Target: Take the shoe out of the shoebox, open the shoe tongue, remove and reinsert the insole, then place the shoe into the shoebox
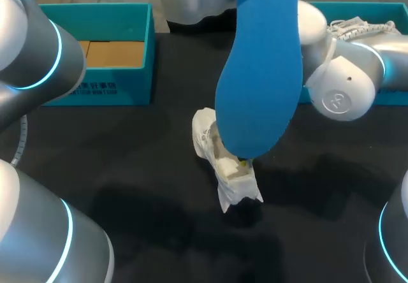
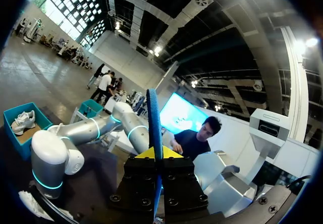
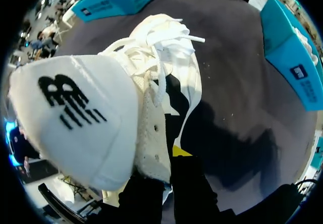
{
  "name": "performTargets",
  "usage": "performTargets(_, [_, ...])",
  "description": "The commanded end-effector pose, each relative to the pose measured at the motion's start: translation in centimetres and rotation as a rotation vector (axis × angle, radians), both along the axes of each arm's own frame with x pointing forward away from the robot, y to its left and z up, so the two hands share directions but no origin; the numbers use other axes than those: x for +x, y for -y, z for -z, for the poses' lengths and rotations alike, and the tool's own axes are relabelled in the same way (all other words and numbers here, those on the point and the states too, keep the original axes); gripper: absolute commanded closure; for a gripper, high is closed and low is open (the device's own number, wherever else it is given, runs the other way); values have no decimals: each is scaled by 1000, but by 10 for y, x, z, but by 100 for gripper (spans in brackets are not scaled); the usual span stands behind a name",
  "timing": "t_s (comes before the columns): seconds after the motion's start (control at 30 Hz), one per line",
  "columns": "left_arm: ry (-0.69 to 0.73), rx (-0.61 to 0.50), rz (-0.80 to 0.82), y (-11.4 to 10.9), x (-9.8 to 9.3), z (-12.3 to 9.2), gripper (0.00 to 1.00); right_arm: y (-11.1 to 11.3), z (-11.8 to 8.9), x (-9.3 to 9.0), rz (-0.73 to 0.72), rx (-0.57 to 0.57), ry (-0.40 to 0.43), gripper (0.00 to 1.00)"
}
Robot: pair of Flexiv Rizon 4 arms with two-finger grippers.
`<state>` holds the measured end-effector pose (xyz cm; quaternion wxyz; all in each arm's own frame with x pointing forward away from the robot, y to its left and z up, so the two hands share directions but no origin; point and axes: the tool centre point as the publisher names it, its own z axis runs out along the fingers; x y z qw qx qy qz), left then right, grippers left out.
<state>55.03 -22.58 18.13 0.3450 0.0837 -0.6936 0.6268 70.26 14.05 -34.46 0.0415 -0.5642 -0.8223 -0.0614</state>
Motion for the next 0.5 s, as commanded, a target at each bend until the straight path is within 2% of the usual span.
performTargets(0.03, [0, 1, -1, 0, -1, 1, 100, -9, 5, 2, 42, -3, 5, 100])
performTargets(0.5, [0, 1, -1, 0, -1, 1, 100, -1, 30, 0, 210, 19, 29, 100])
